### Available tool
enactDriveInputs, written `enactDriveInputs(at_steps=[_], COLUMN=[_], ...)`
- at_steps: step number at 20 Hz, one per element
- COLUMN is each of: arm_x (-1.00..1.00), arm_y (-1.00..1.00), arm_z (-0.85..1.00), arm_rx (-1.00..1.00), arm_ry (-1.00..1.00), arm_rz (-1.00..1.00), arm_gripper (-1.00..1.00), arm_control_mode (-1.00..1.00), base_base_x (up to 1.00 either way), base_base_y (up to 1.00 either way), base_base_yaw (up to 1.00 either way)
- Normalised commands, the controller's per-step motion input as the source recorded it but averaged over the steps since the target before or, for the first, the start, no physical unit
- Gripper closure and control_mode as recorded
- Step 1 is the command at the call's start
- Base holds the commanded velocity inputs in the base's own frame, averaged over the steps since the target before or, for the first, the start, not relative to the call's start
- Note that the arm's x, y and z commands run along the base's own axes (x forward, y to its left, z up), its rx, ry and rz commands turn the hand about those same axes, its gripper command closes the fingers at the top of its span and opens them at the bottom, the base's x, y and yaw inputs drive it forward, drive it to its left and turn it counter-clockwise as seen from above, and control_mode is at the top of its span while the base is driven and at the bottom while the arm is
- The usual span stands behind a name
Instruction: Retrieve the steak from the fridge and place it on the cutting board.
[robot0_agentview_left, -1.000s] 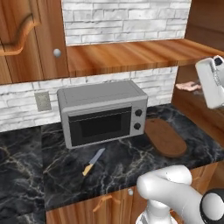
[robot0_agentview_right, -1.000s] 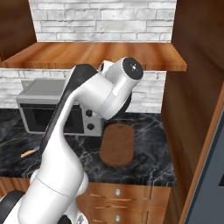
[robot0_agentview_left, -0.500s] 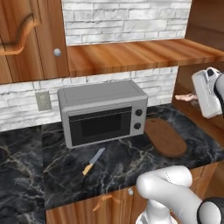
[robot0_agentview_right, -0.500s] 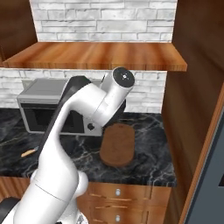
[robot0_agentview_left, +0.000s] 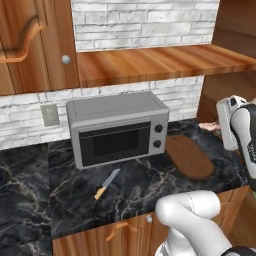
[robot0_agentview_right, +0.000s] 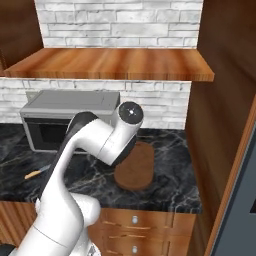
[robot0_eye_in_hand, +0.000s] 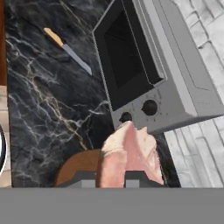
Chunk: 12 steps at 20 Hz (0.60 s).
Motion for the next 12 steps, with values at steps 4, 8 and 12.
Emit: enactDriveInputs(at_steps=[4,8,12], arm_x=[0.1,0.3,0.41], arm_y=[-0.17,-0.19,-0.11], arm_z=[-0.59,-0.49,-0.36], arm_rx=[0.0,0.0,0.0], arm_ry=[0.01,0.03,0.13], arm_rz=[-0.1,-0.04,0.0], arm_gripper=[1.0,1.0,1.0], arm_control_mode=[-1.0,-1.0,-1.0], base_base_x=[0.0,0.0,0.0], base_base_y=[0.0,0.0,0.0], base_base_yaw=[0.0,0.0,0.0])
